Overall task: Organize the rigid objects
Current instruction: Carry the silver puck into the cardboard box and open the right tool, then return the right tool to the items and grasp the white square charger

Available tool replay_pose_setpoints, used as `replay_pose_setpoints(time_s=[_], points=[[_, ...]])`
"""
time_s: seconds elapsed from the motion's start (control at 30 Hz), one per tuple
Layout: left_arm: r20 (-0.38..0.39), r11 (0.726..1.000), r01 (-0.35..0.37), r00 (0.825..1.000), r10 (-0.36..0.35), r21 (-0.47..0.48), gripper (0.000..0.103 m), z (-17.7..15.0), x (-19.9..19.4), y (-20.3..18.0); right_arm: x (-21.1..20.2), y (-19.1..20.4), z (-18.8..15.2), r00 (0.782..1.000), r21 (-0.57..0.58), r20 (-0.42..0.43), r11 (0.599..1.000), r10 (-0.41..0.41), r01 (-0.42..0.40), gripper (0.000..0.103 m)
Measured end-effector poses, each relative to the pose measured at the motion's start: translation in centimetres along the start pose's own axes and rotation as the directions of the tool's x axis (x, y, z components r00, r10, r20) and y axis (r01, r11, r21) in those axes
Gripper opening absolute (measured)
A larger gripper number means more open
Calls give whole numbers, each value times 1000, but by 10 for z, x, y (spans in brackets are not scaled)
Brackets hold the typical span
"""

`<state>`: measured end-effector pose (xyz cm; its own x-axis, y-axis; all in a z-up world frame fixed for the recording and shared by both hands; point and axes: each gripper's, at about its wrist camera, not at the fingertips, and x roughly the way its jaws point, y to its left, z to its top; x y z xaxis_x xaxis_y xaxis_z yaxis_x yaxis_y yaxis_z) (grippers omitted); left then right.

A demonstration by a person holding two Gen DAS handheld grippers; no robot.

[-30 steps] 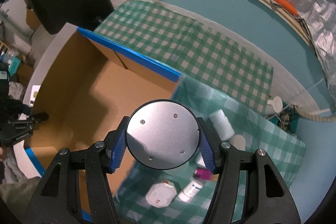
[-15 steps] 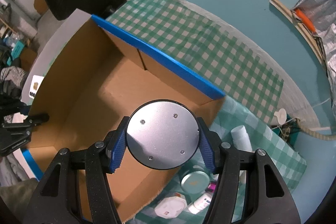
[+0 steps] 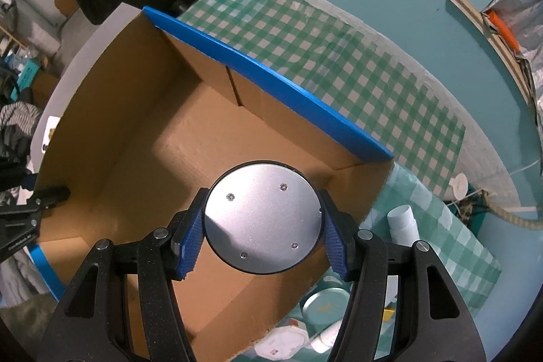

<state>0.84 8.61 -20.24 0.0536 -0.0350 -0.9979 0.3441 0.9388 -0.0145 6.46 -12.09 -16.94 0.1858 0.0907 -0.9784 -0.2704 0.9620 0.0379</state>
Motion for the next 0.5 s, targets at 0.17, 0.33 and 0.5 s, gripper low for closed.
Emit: replay_pose_setpoints(time_s=[0.17, 0.33, 0.5], points=[[0, 1000, -1, 1000, 1, 1, 17, 0, 1, 0, 1, 1, 0, 1000, 4, -1, 1000, -7, 7, 62], [0, 1000, -1, 1000, 1, 3, 17, 0, 0, 0, -3, -1, 0, 1000, 12, 13, 1000, -15, 15, 61], [0, 1000, -2, 1000, 2, 7, 17, 0, 1, -1, -7, -3, -1, 1000, 26, 25, 1000, -13, 12, 62]])
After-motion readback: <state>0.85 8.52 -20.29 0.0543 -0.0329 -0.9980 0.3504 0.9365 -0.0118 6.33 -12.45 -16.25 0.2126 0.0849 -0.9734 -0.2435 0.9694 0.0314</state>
